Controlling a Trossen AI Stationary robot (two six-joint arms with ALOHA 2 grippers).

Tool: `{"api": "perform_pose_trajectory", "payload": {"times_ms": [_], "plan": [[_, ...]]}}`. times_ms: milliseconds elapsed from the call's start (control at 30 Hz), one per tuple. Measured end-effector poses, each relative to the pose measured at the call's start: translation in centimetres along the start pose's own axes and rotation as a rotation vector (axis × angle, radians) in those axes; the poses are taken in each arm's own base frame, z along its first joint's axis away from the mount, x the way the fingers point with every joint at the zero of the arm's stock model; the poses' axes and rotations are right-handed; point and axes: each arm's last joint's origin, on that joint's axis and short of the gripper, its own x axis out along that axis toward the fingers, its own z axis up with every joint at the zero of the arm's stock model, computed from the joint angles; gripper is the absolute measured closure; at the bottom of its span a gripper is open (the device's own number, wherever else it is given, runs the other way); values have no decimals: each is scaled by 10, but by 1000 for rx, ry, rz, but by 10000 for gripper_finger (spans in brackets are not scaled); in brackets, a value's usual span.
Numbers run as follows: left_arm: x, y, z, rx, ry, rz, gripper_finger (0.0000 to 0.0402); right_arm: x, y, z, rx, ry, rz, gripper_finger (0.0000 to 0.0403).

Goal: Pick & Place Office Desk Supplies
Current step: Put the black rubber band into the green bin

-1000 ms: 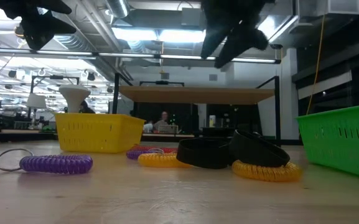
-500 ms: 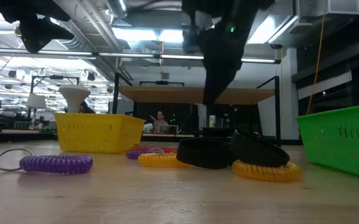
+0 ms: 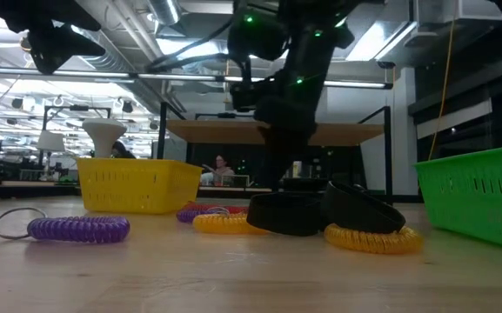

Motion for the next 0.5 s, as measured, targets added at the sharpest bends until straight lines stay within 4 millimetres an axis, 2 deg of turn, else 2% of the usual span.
{"api": "perform_pose_trajectory", "payload": {"times_ms": [200, 500], "plan": [[0, 0, 0, -14, 1, 0, 226, -1, -10, 7, 24, -7, -28, 186], [0, 0, 0, -13, 2, 0, 226, 0, -22, 4, 88, 54, -46, 186]]}}
